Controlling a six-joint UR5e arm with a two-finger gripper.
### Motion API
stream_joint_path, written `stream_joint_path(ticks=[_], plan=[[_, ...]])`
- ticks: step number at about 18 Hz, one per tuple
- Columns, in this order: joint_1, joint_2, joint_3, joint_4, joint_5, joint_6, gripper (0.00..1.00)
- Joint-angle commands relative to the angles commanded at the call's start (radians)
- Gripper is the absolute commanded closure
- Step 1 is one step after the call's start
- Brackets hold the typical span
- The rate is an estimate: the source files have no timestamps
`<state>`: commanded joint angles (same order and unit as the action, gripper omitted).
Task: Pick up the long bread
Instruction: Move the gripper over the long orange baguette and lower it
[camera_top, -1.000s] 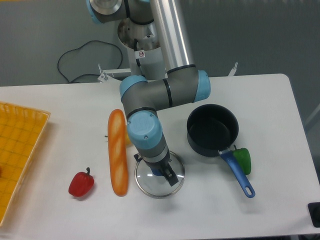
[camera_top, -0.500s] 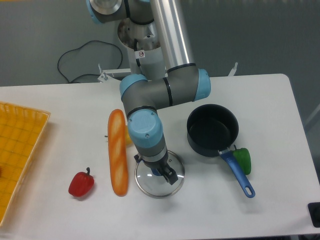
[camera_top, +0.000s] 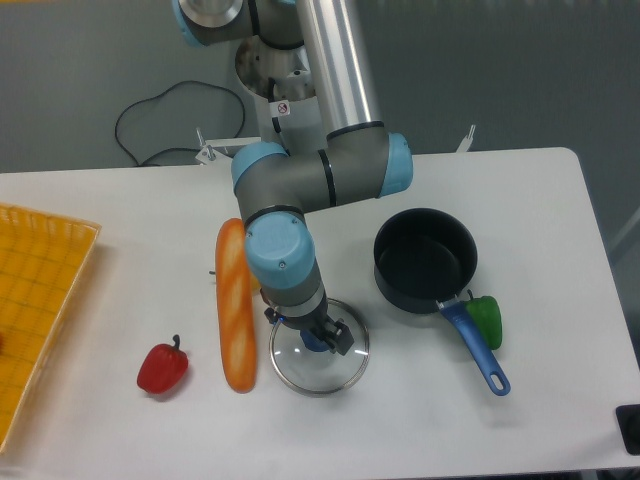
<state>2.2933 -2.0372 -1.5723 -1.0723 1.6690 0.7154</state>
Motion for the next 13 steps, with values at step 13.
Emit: stream_joint_path(ticks=[13], plan=[[-0.071,-0.067,0.041,0.092,-0.005,-0.329,0.00]])
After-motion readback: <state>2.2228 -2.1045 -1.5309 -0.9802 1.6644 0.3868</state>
